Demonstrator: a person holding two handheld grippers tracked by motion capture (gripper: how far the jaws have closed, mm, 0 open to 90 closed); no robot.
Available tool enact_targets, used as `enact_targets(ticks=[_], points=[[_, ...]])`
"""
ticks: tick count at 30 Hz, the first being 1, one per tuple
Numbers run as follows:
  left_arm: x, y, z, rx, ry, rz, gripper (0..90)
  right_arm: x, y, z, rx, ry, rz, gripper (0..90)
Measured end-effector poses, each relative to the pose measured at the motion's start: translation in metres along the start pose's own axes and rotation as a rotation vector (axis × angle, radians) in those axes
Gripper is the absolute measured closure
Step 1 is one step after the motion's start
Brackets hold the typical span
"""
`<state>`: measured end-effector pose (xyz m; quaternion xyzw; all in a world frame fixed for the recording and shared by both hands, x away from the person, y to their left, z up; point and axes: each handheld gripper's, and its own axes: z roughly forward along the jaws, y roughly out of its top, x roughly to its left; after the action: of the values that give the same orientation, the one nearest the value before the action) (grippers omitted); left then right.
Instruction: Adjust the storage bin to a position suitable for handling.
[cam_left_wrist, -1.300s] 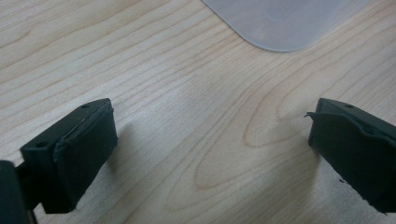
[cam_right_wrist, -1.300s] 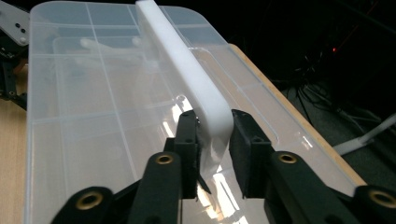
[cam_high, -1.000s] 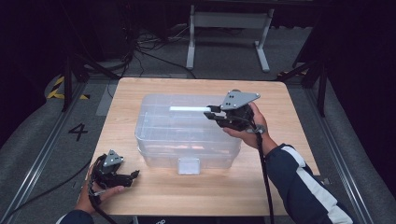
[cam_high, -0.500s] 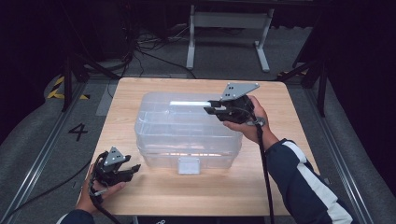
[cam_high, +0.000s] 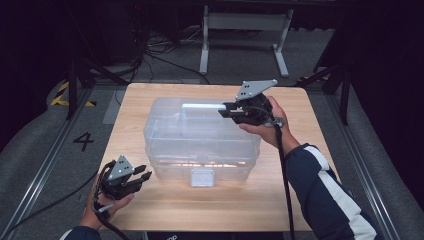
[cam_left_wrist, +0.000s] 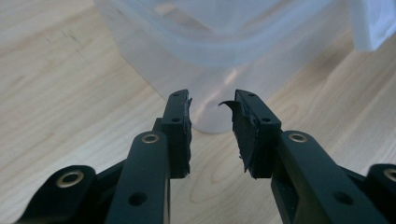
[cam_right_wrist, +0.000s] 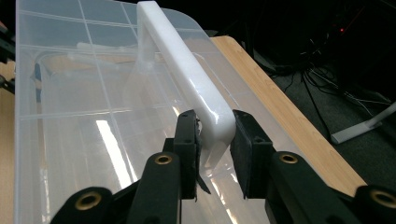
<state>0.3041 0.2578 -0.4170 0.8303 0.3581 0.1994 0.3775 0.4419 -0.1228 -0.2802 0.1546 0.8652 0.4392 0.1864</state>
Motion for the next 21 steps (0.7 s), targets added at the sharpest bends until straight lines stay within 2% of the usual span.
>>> enact_targets(ticks=[4,7,10,13,17,21], points=[[0.003,0.01,-0.012,-0.07,-0.005,-0.029,67.3,-0.003,0.002,0.0,0.002,0.003,0.002,72.8],[0.004,0.018,-0.019,-0.103,-0.019,-0.01,72.1,-0.006,0.003,0.0,-0.002,0.004,0.005,72.5],[0.004,0.026,-0.022,-0.142,-0.04,-0.011,77.2,-0.007,0.004,0.0,0.0,0.003,-0.001,72.2],[0.001,0.032,-0.018,-0.145,-0.046,-0.014,82.6,-0.01,0.004,0.0,-0.003,0.01,0.004,72.2],[-0.003,0.034,-0.012,-0.144,-0.037,0.007,88.9,-0.01,0.004,0.0,-0.004,0.009,0.002,72.1],[-0.003,0.033,-0.012,-0.158,-0.031,0.006,89.9,-0.007,0.002,-0.002,-0.014,-0.014,-0.002,72.2]])
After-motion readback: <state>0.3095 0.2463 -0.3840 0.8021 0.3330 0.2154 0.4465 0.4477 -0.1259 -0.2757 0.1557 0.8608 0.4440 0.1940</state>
